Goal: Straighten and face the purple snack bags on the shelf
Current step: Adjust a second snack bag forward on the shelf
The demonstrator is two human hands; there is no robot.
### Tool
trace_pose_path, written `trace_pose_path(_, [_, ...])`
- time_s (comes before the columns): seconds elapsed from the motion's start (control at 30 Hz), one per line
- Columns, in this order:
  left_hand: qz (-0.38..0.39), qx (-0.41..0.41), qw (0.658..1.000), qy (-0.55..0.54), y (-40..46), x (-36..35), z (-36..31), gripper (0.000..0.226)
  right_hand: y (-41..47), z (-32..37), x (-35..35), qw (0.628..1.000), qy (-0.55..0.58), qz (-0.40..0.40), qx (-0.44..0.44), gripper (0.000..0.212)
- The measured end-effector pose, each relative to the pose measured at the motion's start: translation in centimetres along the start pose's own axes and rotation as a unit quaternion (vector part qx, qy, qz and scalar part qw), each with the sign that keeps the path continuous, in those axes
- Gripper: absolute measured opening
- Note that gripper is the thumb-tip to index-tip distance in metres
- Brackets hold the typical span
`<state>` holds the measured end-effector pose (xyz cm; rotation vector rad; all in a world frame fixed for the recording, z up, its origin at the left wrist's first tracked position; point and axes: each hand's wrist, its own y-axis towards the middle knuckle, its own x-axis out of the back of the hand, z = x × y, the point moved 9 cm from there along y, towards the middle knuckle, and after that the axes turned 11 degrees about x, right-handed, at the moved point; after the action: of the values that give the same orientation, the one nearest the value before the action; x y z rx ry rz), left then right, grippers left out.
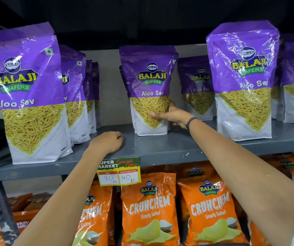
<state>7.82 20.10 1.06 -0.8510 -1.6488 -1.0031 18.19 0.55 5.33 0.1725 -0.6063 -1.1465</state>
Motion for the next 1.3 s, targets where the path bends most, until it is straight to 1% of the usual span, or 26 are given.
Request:
trace_pose_path(0.27, [0.001,-0.004,1.0,0.001,0.1,0.0,-0.1,0.045,-1.4,0.2,0.4,1.0,-0.015,0.021,0.003,0.091])
trace_pose_path(0.4, [-0.001,-0.006,1.0,-0.003,0.2,0.0,-0.1,0.045,-2.1,0.7,0.6,0.999,0.006,0.025,0.029,0.083])
trace_pose_path(0.47, [-0.001,-0.007,1.0,-0.005,0.3,-0.1,-0.1,0.045,-2.2,0.5,0.6,0.999,0.019,0.016,0.032,0.082])
trace_pose_path(0.5, [-0.001,-0.008,1.0,-0.005,0.3,-0.1,-0.1,0.045,-2.3,0.5,0.5,0.999,0.03,0.01,0.038,0.086])
trace_pose_path(0.53, [-0.001,-0.008,1.0,-0.005,0.3,-0.1,-0.1,0.045,-2.5,0.8,0.3,0.998,0.04,0.002,0.048,0.095])
trace_pose_path(0.6, [0.0,-0.009,1.0,-0.005,0.3,-0.1,-0.1,0.044,-2.8,1.0,-0.1,0.997,0.052,-0.012,0.057,0.125])
trace_pose_path(0.63, [0.0,-0.009,1.0,-0.006,0.3,-0.1,-0.1,0.044,-2.7,0.8,-0.3,0.997,0.055,-0.015,0.056,0.138])
trace_pose_path(0.67, [0.0,-0.009,1.0,-0.007,0.3,-0.1,-0.1,0.044,-2.8,0.9,-0.5,0.997,0.055,-0.02,0.055,0.142])
trace_pose_path(0.73, [0.0,-0.011,1.0,-0.01,0.3,-0.1,-0.2,0.044,-3.4,1.2,-0.7,0.996,0.052,-0.057,0.049,0.145])
trace_pose_path(0.8, [-0.003,-0.011,1.0,-0.009,0.4,-0.2,-0.2,0.044,-4.1,1.6,-0.6,0.991,0.033,-0.121,0.055,0.14])
trace_pose_path(0.87, [-0.005,-0.006,1.0,-0.006,0.4,-0.2,-0.1,0.044,-4.8,2.4,-1.0,0.982,-0.025,-0.179,0.057,0.132])
trace_pose_path(0.9, [-0.005,-0.002,1.0,-0.005,0.4,-0.2,-0.1,0.044,-5.0,2.9,-1.4,0.978,-0.059,-0.195,0.051,0.132])
trace_pose_path(0.97, [-0.001,0.006,1.0,-0.004,0.4,-0.1,0.0,0.045,-5.1,3.7,-2.2,0.97,-0.109,-0.216,0.033,0.134])
trace_pose_path(1.07, [0.0,0.005,1.0,-0.004,0.3,-0.1,0.0,0.045,-4.9,3.8,-2.8,0.961,-0.146,-0.234,0.003,0.137])
trace_pose_path(1.3, [-0.003,-0.01,1.0,-0.015,0.5,-0.3,0.0,0.044,-5.2,3.4,-2.5,0.953,-0.156,-0.259,-0.003,0.129])
